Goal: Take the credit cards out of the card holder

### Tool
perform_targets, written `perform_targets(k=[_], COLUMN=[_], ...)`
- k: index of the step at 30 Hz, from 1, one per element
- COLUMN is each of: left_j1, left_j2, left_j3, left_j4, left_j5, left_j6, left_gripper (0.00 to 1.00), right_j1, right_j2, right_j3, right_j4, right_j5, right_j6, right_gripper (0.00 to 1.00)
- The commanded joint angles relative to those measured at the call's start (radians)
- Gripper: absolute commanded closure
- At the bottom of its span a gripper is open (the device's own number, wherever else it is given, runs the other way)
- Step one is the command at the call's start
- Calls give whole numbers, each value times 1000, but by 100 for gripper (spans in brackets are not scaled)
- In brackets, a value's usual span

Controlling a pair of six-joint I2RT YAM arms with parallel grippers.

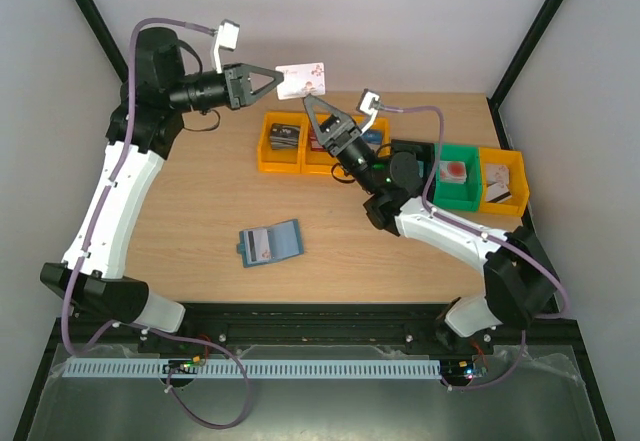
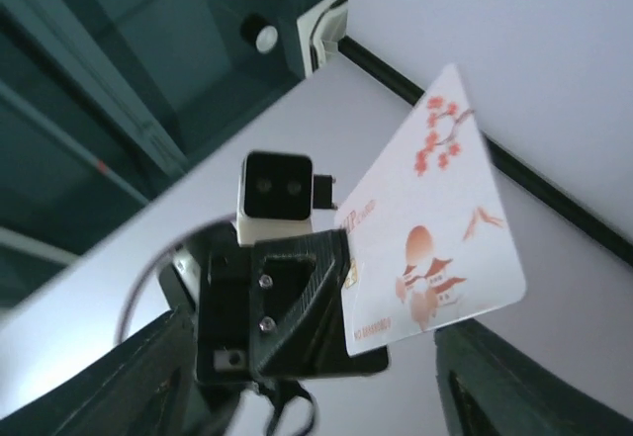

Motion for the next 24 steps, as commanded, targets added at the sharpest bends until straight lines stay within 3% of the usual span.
perform_targets(k=[1,4,7,10,12,15,16,18,19,24], left_j1=[-15,-20,-22,-31,-43,-51,-46,-25,-13,12], left_j2=[-15,-19,-22,-24,-28,-37,-41,-59,-70,-101], left_j3=[-3,-14,-31,-48,-67,-100,-111,-137,-155,-260], left_j4=[72,74,88,86,84,75,55,2,-43,-275], left_j5=[17,22,32,26,21,16,-1,-44,-83,-520], left_j6=[-72,-72,-85,-83,-77,-70,-55,19,111,503], left_gripper=[98,98,98,98,98,98,87,23,4,1], right_j1=[5,4,4,4,4,-19,-45,-131,-185,-520], right_j2=[32,29,20,11,1,-39,-61,-122,-176,-284], right_j3=[66,65,68,70,77,63,50,25,21,141], right_j4=[139,132,90,68,30,-58,-86,-208,-301,-1055], right_j5=[65,80,99,106,117,139,139,126,114,-3], right_j6=[134,132,120,104,92,80,93,120,105,-186], right_gripper=[40,53,58,78,97,98,98,98,98,98])
